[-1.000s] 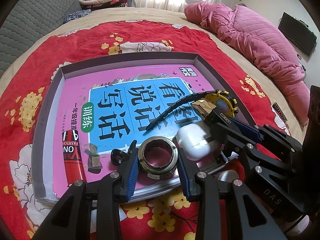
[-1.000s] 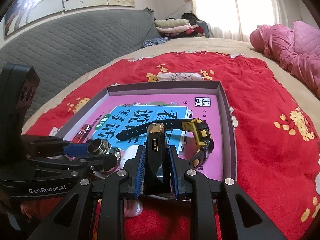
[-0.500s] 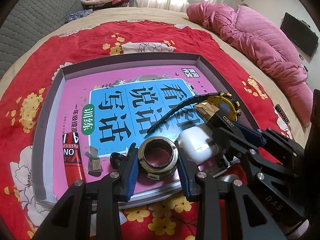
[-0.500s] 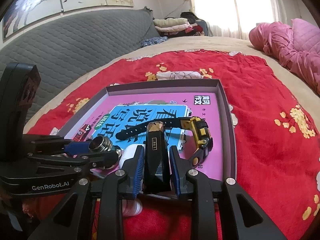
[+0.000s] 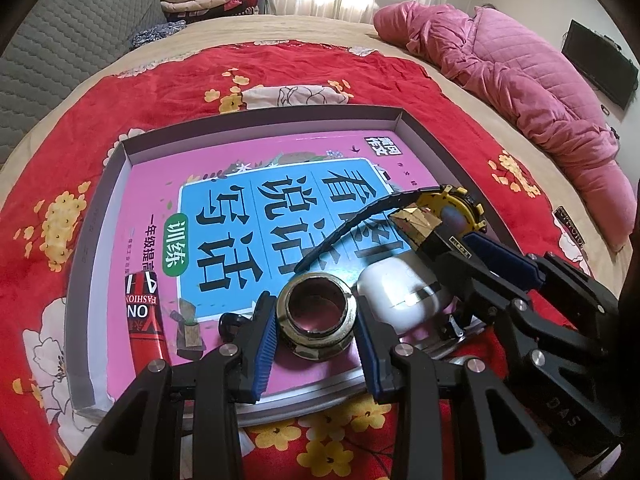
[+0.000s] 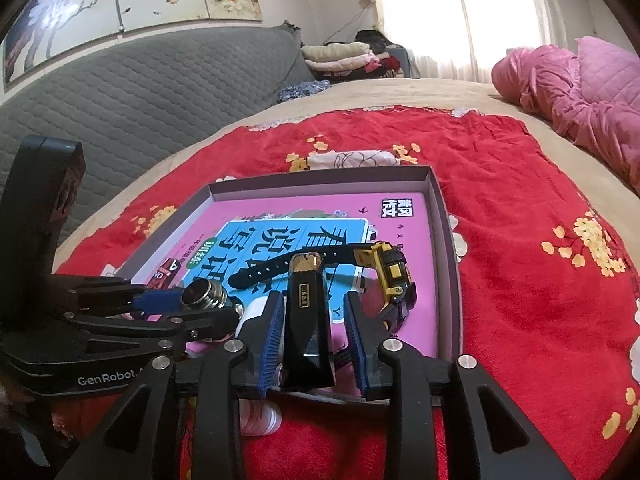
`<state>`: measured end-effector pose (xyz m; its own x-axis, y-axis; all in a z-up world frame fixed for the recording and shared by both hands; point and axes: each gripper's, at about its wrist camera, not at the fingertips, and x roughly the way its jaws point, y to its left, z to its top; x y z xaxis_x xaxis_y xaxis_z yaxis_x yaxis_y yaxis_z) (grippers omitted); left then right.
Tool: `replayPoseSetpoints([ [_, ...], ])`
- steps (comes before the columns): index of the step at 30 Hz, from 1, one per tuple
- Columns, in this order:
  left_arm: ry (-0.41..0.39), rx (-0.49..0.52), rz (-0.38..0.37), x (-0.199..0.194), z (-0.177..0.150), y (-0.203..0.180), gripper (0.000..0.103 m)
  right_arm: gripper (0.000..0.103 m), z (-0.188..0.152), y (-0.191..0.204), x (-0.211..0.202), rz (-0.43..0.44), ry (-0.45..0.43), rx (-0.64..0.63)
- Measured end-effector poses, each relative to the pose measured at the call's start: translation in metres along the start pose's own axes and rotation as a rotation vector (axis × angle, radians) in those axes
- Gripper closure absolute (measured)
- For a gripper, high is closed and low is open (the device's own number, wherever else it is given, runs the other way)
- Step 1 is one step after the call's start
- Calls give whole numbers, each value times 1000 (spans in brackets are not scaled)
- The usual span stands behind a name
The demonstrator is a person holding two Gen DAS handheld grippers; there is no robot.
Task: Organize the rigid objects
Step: 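Lower the black object into the box beside the watch and open the right tool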
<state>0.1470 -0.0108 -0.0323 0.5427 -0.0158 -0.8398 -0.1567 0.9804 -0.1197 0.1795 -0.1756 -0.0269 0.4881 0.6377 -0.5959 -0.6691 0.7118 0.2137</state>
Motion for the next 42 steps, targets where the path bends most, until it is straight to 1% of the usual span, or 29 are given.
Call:
replayPoseSetpoints([
  [3, 5, 8, 10, 0, 0, -2, 66, 66, 0, 1, 0, -1, -2, -5],
  [8, 27, 3, 15, 4, 2, -2, 62, 65, 1, 4, -1, 0, -6, -14],
  [15, 27, 10, 19, 3, 1, -2, 62, 64, 2, 4, -2, -4, -14, -15],
  [23, 31, -25, -6, 2, 1, 2, 62, 63, 3, 4, -6, -12, -33, -21],
  [25, 31, -25, -5, 2, 1, 2, 62, 60, 3, 4, -7, -13, -34, -21],
  [27, 31, -24, -4, 2, 1, 2, 62, 59, 3, 4, -8, -14, -39, -22],
  [42, 38, -32, -11, 0, -1, 5, 62, 58, 2, 1, -9, -22, -42, -19],
])
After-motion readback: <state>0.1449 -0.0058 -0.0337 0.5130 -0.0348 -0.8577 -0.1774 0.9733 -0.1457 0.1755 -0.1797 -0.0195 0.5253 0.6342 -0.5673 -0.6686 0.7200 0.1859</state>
